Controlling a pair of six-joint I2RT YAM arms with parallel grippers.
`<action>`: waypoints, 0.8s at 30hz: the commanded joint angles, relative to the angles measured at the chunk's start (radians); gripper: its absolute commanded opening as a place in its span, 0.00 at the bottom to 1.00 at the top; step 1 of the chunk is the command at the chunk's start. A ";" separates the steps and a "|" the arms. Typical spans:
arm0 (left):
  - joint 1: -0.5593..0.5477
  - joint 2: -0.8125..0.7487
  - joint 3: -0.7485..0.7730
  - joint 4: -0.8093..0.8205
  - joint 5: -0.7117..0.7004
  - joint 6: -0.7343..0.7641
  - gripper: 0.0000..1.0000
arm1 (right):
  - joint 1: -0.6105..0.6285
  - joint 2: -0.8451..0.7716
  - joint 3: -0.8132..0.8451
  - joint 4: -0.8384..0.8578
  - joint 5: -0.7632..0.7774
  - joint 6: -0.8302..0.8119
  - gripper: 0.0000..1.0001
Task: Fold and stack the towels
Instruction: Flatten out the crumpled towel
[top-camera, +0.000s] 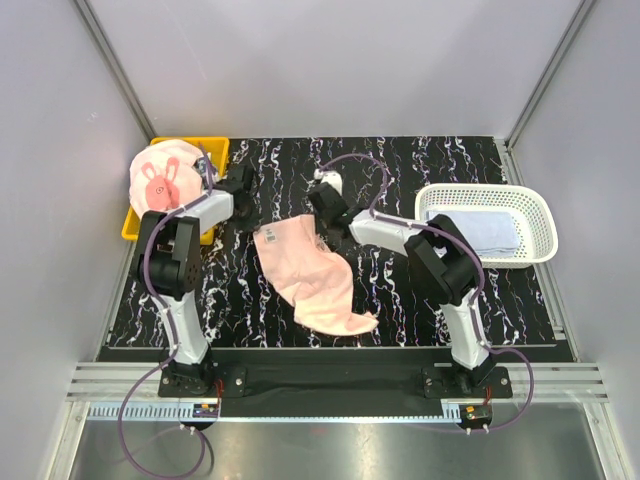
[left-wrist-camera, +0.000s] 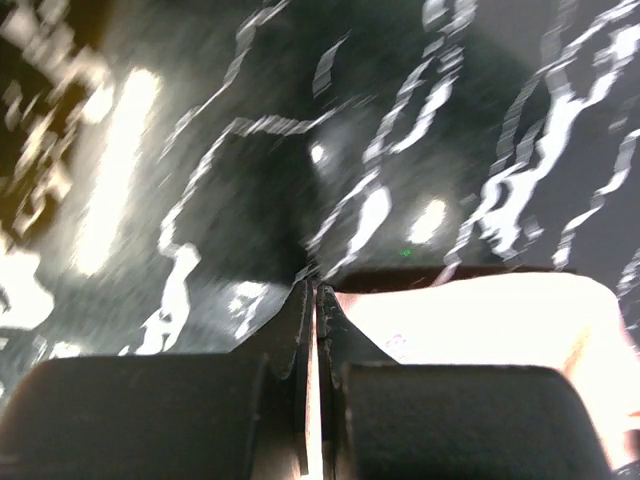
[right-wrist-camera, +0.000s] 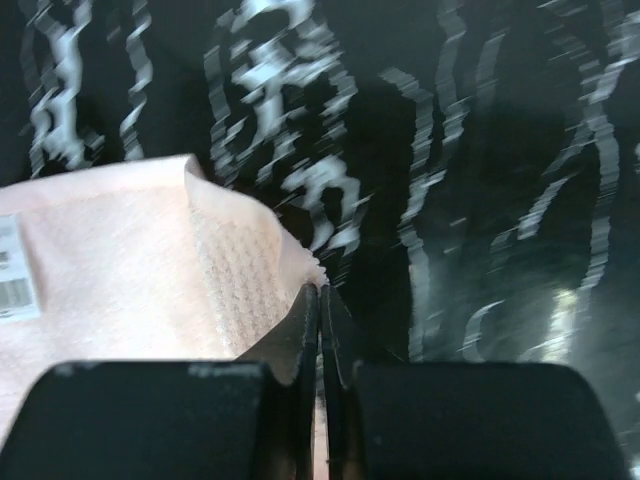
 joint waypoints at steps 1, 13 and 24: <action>-0.009 0.063 0.157 -0.014 0.009 0.063 0.00 | -0.080 -0.042 0.061 -0.015 -0.016 -0.036 0.03; -0.018 0.215 0.554 -0.054 -0.004 0.204 0.00 | -0.227 -0.005 0.215 -0.044 -0.050 -0.177 0.00; -0.113 -0.188 0.342 -0.019 -0.042 0.234 0.00 | -0.227 -0.323 0.047 -0.056 -0.088 -0.181 0.00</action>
